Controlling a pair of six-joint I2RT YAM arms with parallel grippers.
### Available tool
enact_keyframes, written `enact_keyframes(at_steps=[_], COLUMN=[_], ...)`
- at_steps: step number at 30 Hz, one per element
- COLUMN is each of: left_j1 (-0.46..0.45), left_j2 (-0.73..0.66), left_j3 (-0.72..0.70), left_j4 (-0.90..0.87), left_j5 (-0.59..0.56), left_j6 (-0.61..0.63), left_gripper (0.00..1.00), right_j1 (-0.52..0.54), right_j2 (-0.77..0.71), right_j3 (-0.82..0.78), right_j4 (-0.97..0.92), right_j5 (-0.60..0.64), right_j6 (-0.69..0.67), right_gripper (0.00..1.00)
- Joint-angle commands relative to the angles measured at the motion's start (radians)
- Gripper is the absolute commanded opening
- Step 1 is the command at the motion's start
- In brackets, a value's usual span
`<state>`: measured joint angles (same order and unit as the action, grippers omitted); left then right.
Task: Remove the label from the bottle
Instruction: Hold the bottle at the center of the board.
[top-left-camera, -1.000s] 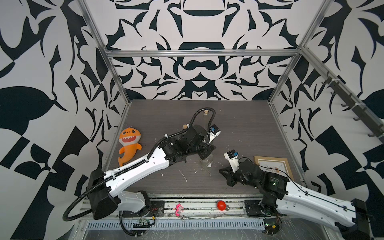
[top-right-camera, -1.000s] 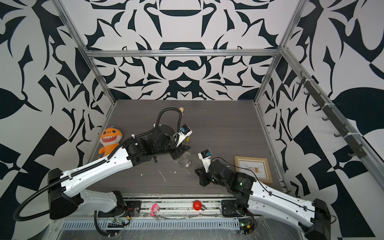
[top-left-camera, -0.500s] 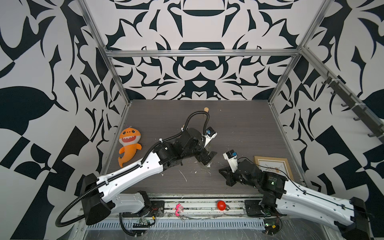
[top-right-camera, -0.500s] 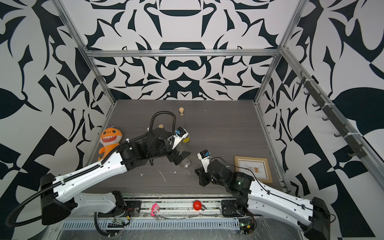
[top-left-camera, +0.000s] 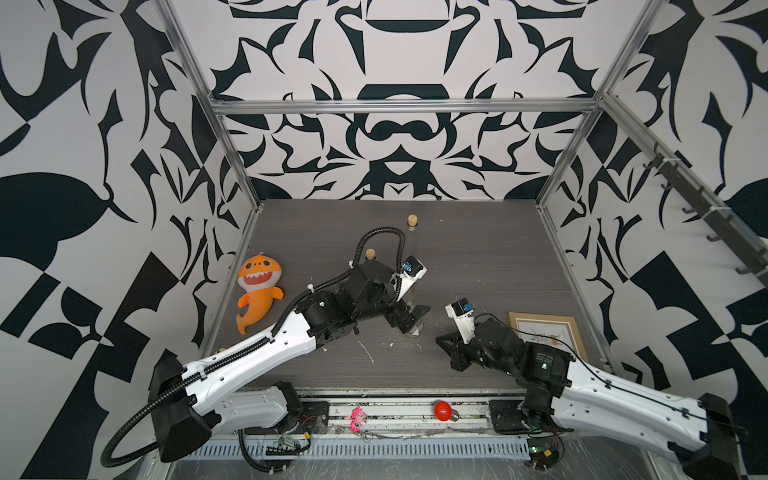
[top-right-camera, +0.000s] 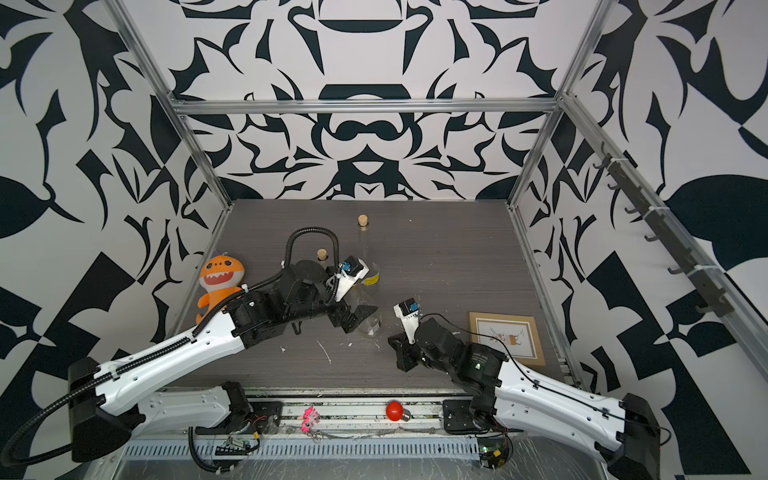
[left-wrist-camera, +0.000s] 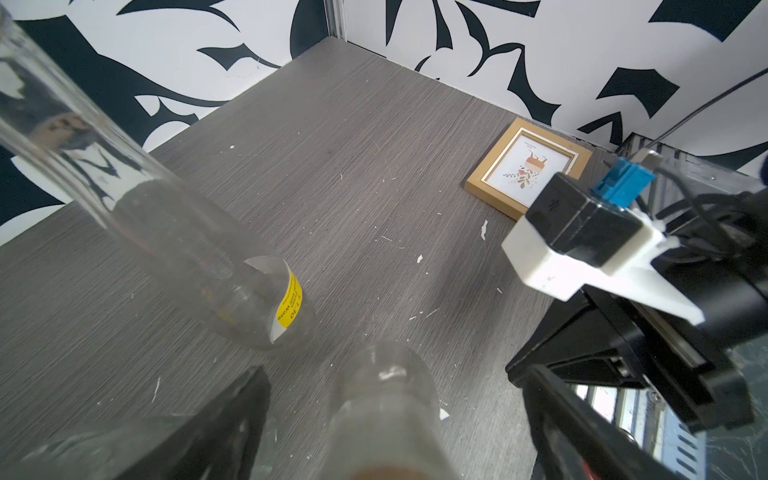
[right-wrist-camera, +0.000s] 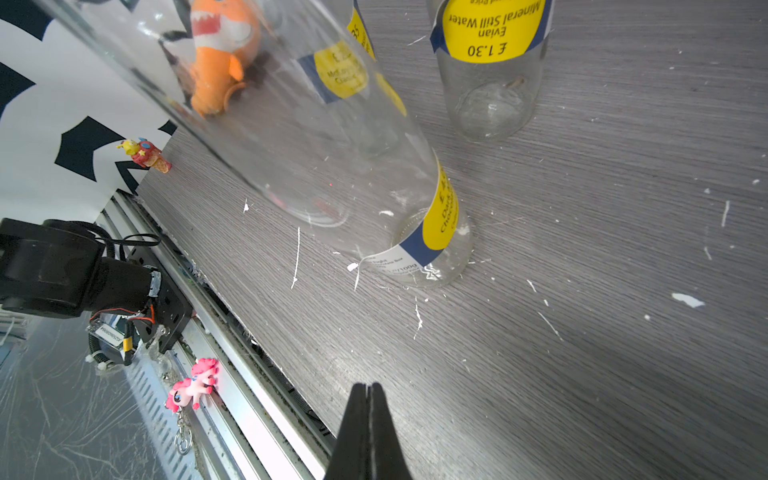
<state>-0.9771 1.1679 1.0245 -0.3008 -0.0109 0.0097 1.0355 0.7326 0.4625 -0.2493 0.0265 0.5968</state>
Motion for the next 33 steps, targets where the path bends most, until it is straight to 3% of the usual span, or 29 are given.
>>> enact_keyframes(at_steps=[1,7,13,22,26,33], left_j1=[0.009,0.013,0.012,0.013,0.012,0.014], left_j2=[-0.008,-0.001,0.025,0.04,0.047,0.055], left_j3=[-0.011,-0.005,0.012,0.031,0.055,0.072], left_j4=[0.007,0.049,0.06,0.09,0.111,0.123], left_j5=[0.04,0.058,0.06,0.061,0.074,0.101], left_j6=[-0.01,-0.006,-0.001,0.01,0.015,0.017], left_gripper=[0.99,0.99,0.99,0.99,0.99,0.99], right_j1=[-0.005,-0.009,-0.009,-0.011,-0.011,-0.015], right_j2=[0.003,-0.006,-0.047,-0.079,-0.078,-0.103], right_j3=[0.004,0.001,0.008,0.036,0.038,0.02], right_j4=[0.051,0.065,0.048,0.011,0.009,0.003], right_j5=[-0.005,-0.008,0.0,0.001,0.006,0.015], right_j6=[-0.019,-0.025,-0.041,-0.109,-0.117,-0.109], right_gripper=[0.01,0.05,0.28,0.49,0.55,0.56])
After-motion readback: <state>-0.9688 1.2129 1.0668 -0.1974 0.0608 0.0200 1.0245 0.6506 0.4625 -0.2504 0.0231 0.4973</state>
